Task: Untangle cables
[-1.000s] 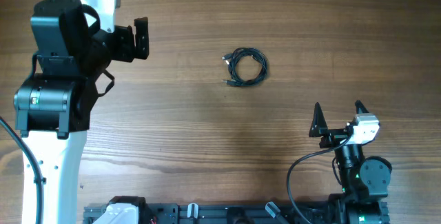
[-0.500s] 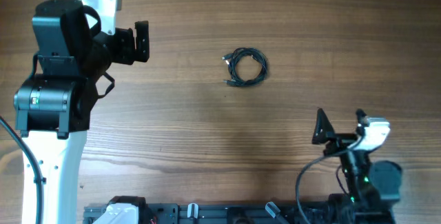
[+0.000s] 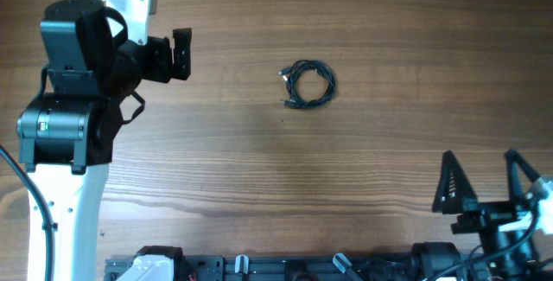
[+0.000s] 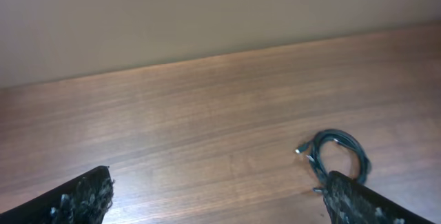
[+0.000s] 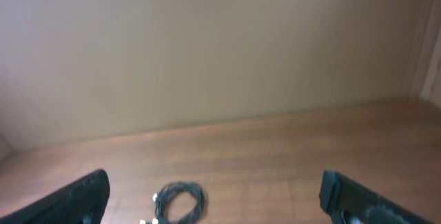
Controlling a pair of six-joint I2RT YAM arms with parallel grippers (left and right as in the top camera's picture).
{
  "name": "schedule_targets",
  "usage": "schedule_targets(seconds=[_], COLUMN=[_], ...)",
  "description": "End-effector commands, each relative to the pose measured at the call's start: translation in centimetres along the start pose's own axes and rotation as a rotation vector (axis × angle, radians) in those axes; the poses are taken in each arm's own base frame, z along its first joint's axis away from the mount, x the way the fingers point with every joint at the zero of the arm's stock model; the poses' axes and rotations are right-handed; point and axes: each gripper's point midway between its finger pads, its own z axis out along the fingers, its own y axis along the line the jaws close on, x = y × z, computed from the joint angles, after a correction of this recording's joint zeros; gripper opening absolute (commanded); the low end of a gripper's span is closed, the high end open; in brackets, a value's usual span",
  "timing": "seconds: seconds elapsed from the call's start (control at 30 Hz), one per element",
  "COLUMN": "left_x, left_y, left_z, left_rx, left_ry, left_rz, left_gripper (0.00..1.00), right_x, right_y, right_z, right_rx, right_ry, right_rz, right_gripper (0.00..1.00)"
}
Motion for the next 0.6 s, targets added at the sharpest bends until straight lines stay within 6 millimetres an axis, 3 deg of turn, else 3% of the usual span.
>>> schedule_targets(seconds=[0.0, 0.17, 0.33, 0.4, 0.47, 0.57], left_x=[-0.5, -0.5, -0.5, -0.5, -0.5, -0.5], left_y=[-0.8, -1.1, -1.4, -1.4, -1.4, -1.4], left_z=[-0.6, -0.6, -0.6, -0.6, -0.7, -0.6], left_rx=[0.053, 0.068, 0.089, 0.089, 0.088, 0.089], left_ry=[-0.016, -0.014, -0.016, -0.016, -0.017, -0.016], left_rz=[0.011, 0.01, 0.011, 0.011, 0.011, 0.01], left_gripper=[1.0, 1.0, 1.0, 1.0, 1.0, 1.0], right_x=[-2.9, -5.0, -5.7, -5.2, -3.2, -0.9], right_y=[0.5, 0.9, 0.9, 0.6, 0.0, -0.6], right_z=[0.6, 2.8, 6.8, 9.0, 12.8, 15.5], right_rx=[0.013, 0.019, 0.024, 0.028, 0.036, 0.042], right_ry=[0.059, 0.216, 0.34, 0.407, 0.517, 0.611], right_rz=[-0.027, -0.119, -0.152, -0.164, -0.161, -0.148], right_gripper=[0.99, 1.0, 1.0, 1.0, 1.0, 1.0])
